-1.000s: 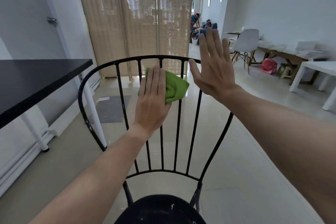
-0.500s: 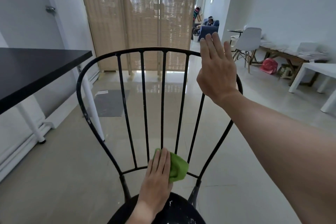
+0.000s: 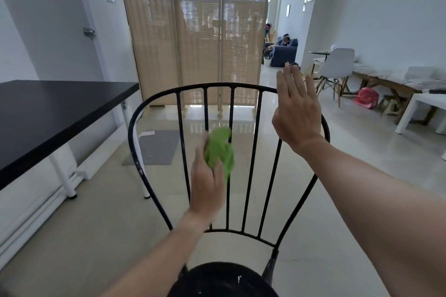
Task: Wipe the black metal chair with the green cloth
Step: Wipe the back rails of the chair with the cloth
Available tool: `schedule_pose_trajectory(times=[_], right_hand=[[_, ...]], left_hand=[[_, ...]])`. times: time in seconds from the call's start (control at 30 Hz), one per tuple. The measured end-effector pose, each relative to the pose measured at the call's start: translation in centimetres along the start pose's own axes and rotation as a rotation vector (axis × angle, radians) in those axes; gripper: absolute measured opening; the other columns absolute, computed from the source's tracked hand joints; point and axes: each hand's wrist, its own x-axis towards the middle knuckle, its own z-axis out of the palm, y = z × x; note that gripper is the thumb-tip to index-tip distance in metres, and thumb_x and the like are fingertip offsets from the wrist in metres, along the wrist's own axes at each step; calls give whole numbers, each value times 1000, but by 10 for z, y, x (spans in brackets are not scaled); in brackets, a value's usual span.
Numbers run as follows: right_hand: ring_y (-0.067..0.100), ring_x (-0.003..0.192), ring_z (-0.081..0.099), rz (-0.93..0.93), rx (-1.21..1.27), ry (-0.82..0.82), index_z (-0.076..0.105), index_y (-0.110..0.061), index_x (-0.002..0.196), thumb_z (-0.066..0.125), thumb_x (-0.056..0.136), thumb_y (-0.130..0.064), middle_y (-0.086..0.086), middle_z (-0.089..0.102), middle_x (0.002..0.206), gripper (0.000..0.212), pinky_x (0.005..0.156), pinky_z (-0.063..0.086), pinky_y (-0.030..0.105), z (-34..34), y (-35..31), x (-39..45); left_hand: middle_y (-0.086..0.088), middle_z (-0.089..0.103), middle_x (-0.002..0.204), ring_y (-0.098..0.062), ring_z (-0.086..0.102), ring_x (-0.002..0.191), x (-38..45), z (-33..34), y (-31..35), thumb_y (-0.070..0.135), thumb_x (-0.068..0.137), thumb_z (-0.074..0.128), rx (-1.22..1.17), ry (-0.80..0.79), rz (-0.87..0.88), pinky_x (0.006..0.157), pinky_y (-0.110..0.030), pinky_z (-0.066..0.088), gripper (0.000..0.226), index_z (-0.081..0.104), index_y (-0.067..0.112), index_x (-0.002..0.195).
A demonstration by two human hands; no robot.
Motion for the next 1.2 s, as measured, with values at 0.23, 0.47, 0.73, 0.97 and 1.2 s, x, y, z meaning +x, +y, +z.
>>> schedule_pose_trajectory(times=[0.23,0.47,0.73,0.97,1.2], right_hand=[[34,149,19,16,-9,7,31,4,148,40,83,4,22,31,157,66,122,13,51,0,-2,0],[33,149,21,3,-12,32,32,4,147,39,82,3,22,32,156,66,122,15,52,7,1,0],[34,150,18,8,5,13,29,3,149,42,86,1,22,29,158,65,122,13,53,12,4,1],[34,149,19,4,8,36,30,2,148,41,83,1,21,30,157,66,122,12,53,13,4,1],[36,148,22,-3,9,80,34,3,146,38,81,1,22,33,156,66,121,14,54,14,5,2]], left_hand=[[-19,6,164,-28,6,153,135,8,89,16,100,37,241,374,360,124,-47,-2,63,11,3,155],[-17,10,164,-33,5,152,135,12,36,23,92,34,811,24,564,123,-52,4,71,14,1,155],[-18,17,162,-40,11,150,22,-1,-60,10,97,50,1015,1,651,123,-54,12,65,20,-2,154],[-16,7,165,-38,7,151,-95,-12,-135,9,87,63,1097,-326,461,118,-55,28,83,15,-1,155],[-10,13,165,-29,12,152,-118,-27,-147,10,80,71,1127,-439,424,118,-46,17,91,20,4,155]])
